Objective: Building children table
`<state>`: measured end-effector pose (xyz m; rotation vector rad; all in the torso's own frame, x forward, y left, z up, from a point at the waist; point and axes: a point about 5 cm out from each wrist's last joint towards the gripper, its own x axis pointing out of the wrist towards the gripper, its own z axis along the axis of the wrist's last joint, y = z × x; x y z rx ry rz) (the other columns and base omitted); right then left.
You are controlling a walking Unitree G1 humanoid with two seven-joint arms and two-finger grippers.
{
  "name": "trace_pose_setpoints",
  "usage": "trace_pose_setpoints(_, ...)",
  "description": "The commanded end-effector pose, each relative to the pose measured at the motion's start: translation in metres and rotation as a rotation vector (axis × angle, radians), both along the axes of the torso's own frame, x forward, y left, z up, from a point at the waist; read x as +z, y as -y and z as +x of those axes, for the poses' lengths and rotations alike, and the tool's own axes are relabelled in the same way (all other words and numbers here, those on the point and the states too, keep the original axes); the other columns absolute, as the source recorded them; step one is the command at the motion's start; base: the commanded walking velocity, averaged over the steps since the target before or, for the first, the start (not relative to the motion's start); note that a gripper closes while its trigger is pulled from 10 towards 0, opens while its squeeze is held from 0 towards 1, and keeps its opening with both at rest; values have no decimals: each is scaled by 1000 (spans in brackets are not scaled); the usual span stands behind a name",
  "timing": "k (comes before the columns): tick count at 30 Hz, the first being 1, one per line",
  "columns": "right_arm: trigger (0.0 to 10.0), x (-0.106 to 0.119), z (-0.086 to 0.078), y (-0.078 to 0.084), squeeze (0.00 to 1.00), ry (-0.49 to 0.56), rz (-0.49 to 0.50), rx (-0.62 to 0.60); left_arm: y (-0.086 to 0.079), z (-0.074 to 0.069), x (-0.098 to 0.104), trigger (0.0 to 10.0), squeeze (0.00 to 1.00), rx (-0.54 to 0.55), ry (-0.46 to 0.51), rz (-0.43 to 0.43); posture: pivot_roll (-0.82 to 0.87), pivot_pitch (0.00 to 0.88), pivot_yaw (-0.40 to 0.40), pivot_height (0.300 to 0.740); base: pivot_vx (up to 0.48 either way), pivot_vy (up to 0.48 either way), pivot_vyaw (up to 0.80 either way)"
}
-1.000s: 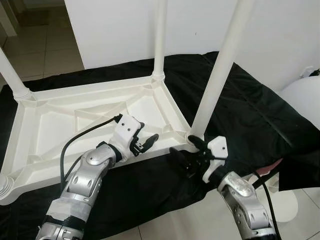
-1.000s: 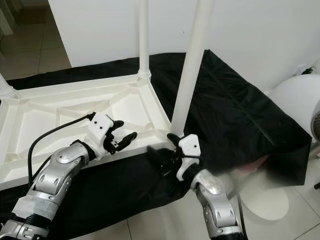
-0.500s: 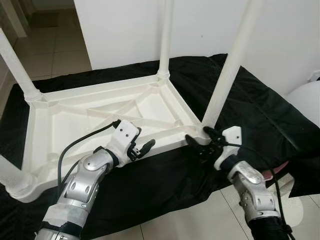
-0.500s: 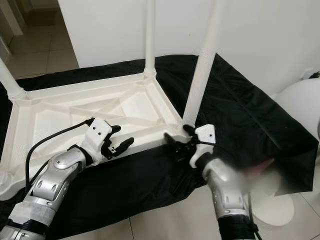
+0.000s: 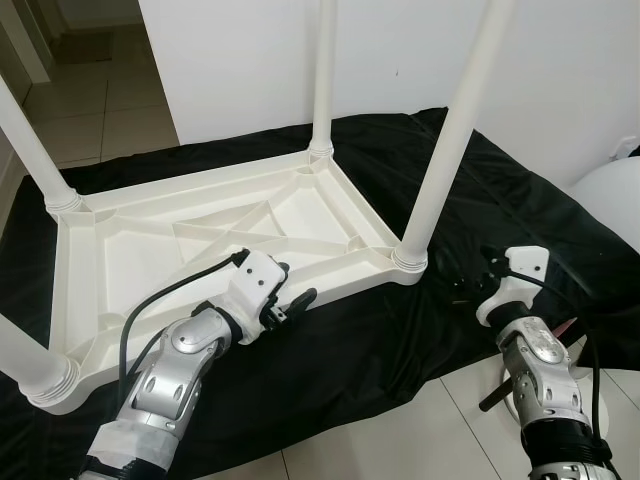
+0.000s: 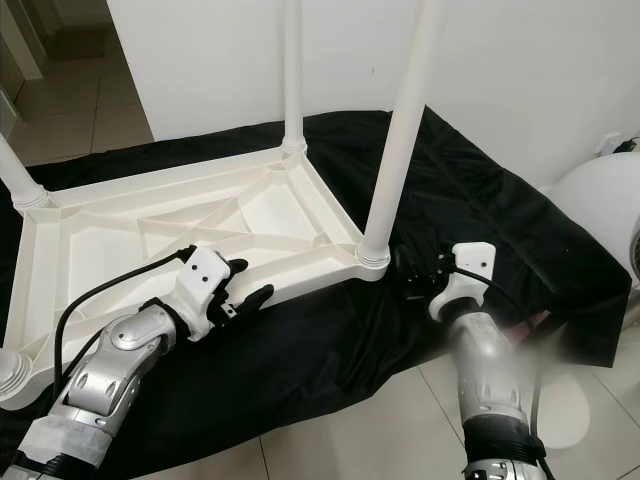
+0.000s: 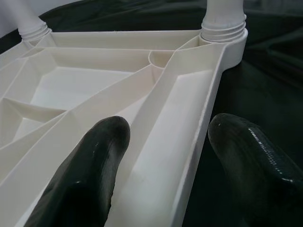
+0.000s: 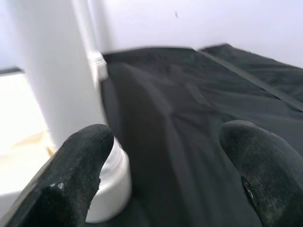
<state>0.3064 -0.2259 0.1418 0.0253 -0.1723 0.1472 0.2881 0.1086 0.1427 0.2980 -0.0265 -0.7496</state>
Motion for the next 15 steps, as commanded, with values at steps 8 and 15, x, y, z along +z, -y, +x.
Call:
trace_pose_setpoints(8,10000,-10,-10,-39,0,14,59,103,-11,-11,-19,10000,0,71,-46,113,-17,56,29,740,0,0,0)
trace_pose_setpoints(15,10000,-9,-9,-43,0,16,61,110,-16,-3,-27,10000,0,144,-70,176,-17,57,27,740,0,0,0)
